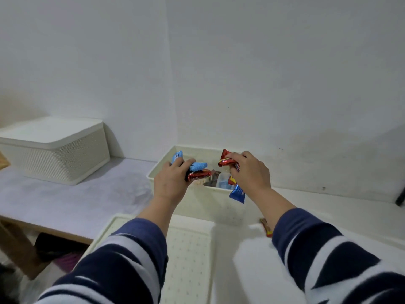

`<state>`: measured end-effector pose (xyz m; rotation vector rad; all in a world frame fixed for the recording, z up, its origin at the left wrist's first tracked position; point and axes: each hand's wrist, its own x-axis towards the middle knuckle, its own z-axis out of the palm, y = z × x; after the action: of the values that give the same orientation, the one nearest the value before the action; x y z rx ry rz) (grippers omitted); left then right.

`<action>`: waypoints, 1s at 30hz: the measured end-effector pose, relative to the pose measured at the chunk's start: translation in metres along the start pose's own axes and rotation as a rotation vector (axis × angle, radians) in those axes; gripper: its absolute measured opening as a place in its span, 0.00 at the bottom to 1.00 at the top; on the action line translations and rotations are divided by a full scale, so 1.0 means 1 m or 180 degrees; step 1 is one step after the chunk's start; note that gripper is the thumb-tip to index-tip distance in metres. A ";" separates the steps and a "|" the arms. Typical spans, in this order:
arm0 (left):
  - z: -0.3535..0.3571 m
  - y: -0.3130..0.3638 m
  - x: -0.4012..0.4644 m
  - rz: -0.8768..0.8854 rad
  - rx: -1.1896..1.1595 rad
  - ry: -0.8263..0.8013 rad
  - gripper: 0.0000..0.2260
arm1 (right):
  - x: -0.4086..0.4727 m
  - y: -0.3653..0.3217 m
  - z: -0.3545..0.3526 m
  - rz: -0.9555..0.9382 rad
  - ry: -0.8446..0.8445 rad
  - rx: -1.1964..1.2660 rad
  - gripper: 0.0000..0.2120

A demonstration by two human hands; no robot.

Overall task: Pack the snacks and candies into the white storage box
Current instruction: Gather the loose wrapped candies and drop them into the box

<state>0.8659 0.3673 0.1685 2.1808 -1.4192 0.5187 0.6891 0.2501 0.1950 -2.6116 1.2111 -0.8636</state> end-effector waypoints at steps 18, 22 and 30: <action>0.157 -0.112 0.127 -0.0271 -0.0331 -0.2684 0.15 | 0.125 -0.033 0.188 0.1199 -0.1537 0.0370 0.12; 0.169 -0.121 0.125 -0.0368 -0.0346 -0.3445 0.22 | 0.124 -0.035 0.202 0.1324 -0.2415 0.0549 0.16; 0.151 -0.122 0.130 -0.0339 -0.0259 -0.3365 0.34 | 0.125 -0.051 0.166 0.1563 -0.2720 0.1126 0.19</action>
<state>1.0366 0.2254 0.0946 2.5323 -1.6971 -0.8580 0.8784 0.1736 0.1306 -1.8957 1.1822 0.1331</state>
